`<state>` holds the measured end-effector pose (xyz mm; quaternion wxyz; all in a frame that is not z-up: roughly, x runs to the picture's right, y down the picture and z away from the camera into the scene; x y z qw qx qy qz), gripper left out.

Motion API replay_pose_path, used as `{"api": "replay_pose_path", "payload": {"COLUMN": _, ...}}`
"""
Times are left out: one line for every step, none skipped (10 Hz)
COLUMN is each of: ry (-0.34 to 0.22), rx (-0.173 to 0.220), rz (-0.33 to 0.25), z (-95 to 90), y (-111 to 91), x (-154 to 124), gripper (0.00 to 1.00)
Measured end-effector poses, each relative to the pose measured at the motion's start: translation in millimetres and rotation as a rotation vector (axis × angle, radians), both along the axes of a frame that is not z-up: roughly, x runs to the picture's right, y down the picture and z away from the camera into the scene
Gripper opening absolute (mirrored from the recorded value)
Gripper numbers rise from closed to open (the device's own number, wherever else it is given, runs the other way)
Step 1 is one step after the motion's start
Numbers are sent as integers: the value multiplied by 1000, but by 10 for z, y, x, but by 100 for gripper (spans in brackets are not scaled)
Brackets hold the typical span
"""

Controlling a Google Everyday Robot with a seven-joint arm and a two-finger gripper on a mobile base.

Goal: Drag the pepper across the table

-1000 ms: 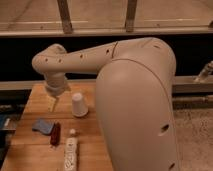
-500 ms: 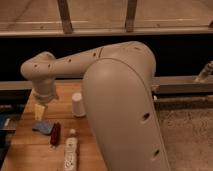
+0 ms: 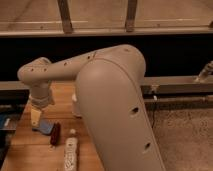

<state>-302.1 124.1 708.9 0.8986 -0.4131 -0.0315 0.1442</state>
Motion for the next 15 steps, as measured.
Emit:
{"api": "replay_pose_path", "payload": {"ry": 31, "rx": -6, "rz": -11, "z": 61, "y": -2, "x": 34, "gripper": 80}}
{"api": "replay_pose_path", "payload": {"ry": 54, "rx": -19, "rz": -22, "z": 116, "y": 58, "x": 46, "gripper": 80}}
{"api": "replay_pose_path", "payload": {"ry": 80, "rx": -33, "rz": -17, "z": 204, "y": 149, "x": 90, "gripper": 80}}
{"api": "replay_pose_path", "payload": {"ry": 116, "rx": -51, "rz": -9, "z": 297, "y": 238, "x": 219, "gripper": 80}}
{"api": "replay_pose_path", "payload": {"ry": 130, "rx": -62, "rz": 0, "z": 324, "y": 291, "x": 265, "gripper": 80}}
{"api": "replay_pose_path", "payload": {"ry": 148, "rx": -79, "rz": 7, "z": 354, "y": 384, "x": 324, "gripper": 80}}
{"api": "replay_pose_path", "payload": {"ry": 158, "rx": -92, "rz": 21, "z": 365, "y": 450, "x": 357, "gripper": 80}}
{"api": "replay_pose_path", "payload": {"ry": 169, "rx": -109, "rz": 32, "z": 386, "y": 530, "x": 412, "gripper": 80}}
{"api": "replay_pose_path", "payload": {"ry": 173, "rx": -123, "rz": 40, "z": 403, "y": 599, "x": 409, "gripper": 80}}
{"api": "replay_pose_path", "payload": {"ry": 170, "rx": -137, "rz": 44, "z": 418, "y": 673, "x": 367, "gripper": 80}}
{"api": "replay_pose_path", "payload": {"ry": 169, "rx": -153, "rz": 51, "z": 444, "y": 725, "x": 339, "gripper": 80}}
{"api": "replay_pose_path", "payload": {"ry": 174, "rx": -169, "rz": 55, "z": 491, "y": 769, "x": 338, "gripper": 80}}
{"api": "replay_pose_path", "payload": {"ry": 177, "rx": -189, "rz": 60, "z": 564, "y": 830, "x": 329, "gripper": 80}}
{"api": "replay_pose_path", "payload": {"ry": 182, "rx": -207, "rz": 62, "z": 625, "y": 877, "x": 315, "gripper": 80}}
{"api": "replay_pose_path", "payload": {"ry": 185, "rx": -218, "rz": 61, "z": 650, "y": 900, "x": 298, "gripper": 80}}
